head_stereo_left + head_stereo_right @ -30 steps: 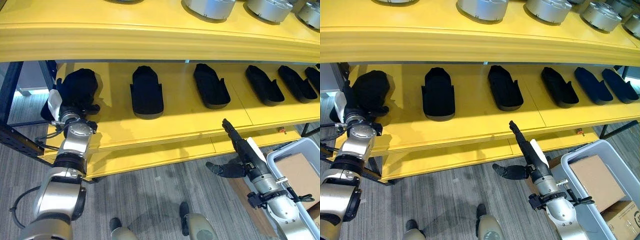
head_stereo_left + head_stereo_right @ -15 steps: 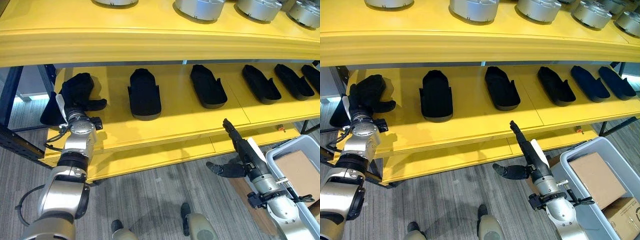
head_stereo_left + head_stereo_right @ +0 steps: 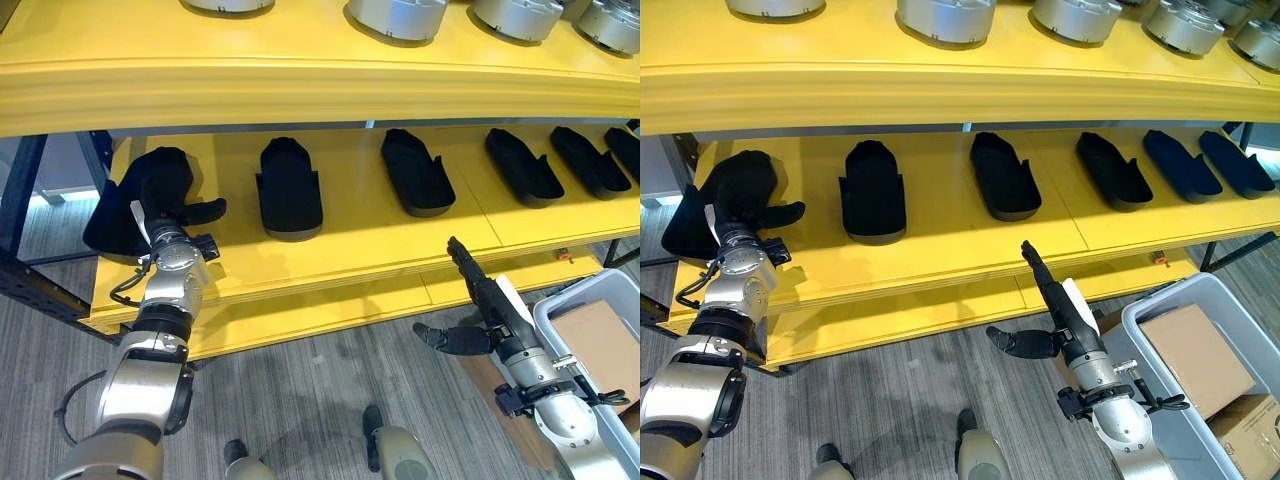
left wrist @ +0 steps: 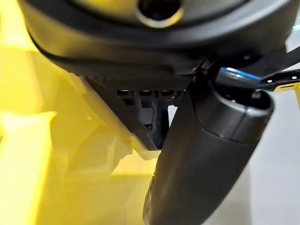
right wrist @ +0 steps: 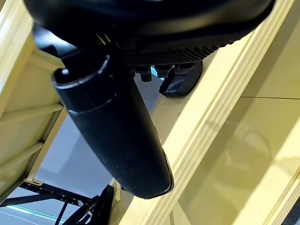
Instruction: Move parts from the plastic box to the shelf.
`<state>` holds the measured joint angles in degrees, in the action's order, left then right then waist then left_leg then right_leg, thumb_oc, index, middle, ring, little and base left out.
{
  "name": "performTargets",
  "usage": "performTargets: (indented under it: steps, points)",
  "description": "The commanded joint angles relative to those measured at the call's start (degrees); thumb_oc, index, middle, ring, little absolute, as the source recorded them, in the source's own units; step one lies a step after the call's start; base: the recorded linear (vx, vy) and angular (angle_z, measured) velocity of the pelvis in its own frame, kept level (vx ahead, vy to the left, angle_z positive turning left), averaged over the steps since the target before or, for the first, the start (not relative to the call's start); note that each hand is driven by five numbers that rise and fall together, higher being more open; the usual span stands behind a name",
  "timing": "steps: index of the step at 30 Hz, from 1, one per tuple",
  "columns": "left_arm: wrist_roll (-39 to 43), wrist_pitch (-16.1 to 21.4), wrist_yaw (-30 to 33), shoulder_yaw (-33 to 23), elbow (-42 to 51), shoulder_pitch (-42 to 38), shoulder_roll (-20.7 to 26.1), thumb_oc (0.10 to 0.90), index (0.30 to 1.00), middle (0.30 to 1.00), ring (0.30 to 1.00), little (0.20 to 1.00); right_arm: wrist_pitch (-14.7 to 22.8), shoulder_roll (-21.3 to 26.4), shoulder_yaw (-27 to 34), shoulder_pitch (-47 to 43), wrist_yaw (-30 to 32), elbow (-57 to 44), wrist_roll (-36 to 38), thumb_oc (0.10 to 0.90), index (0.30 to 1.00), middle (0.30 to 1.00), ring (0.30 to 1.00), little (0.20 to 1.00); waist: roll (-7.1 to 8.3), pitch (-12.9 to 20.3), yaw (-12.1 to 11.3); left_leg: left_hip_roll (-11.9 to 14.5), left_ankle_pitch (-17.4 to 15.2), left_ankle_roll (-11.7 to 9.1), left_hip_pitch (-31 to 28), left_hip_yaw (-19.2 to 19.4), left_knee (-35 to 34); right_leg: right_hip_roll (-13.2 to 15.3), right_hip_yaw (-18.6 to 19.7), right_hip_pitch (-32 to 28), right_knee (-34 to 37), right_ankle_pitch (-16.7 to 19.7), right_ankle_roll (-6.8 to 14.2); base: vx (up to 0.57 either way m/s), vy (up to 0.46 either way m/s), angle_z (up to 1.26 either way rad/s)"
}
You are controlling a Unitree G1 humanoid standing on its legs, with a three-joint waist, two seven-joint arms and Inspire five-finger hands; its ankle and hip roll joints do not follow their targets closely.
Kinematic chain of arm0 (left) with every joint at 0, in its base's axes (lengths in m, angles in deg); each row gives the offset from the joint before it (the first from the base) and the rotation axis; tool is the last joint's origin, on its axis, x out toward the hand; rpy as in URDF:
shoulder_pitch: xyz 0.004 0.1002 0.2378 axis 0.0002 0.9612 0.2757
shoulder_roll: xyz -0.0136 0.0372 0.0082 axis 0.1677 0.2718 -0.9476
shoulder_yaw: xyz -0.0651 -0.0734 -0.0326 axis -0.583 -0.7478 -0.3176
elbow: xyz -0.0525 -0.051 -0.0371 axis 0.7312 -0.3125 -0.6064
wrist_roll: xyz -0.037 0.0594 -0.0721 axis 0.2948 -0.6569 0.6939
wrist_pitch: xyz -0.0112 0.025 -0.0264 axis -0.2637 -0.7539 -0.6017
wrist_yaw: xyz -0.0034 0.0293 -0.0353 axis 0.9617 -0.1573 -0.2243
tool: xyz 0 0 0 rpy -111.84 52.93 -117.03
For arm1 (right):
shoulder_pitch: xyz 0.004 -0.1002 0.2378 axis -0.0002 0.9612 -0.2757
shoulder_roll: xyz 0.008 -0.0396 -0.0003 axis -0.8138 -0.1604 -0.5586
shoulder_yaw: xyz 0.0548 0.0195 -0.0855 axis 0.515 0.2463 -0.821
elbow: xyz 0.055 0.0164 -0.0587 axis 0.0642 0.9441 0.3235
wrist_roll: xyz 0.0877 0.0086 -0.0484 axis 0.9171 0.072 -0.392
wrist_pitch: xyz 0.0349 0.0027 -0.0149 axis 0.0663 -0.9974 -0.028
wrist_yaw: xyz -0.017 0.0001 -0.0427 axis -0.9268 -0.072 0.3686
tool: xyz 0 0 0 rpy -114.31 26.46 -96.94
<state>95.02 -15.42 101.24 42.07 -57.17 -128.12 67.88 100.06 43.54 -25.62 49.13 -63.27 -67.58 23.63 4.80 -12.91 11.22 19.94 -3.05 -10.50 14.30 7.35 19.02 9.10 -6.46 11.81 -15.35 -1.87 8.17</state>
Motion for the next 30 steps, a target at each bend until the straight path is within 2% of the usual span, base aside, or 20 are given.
performTargets:
  steps: [1, 30]
  points:
    - [-0.34, 7.14, -0.02, -0.7, -0.01, -6.88, 2.52, 0.9, 1.0, 1.0, 1.0, 1.0, 4.2, 1.7, 3.93, -1.34, 3.01, -6.19, 3.01, 0.9, 1.0, 1.0, 1.0, 1.0, -0.28, 4.95, 0.39, 2.38, 0.18, 1.64, 0.92, -0.1, 1.25, 1.57, 1.54, -1.11, -3.73, -2.58, 1.05, 0.0, 0.0, 0.0]
    - [1.69, 8.21, -0.75, 1.13, 2.23, -8.21, -0.1, 0.9, 1.0, 1.0, 1.0, 1.0, 3.9, 1.87, 4.31, -1.23, 3.26, -5.43, 2.93, 0.9, 1.0, 1.0, 1.0, 1.0, -0.74, 5.04, 0.67, 2.08, 0.2, 1.8, 1.13, 0.24, 1.47, 1.81, 1.92, -0.23, -5.02, -2.88, 0.86, 0.0, 0.0, 0.0]
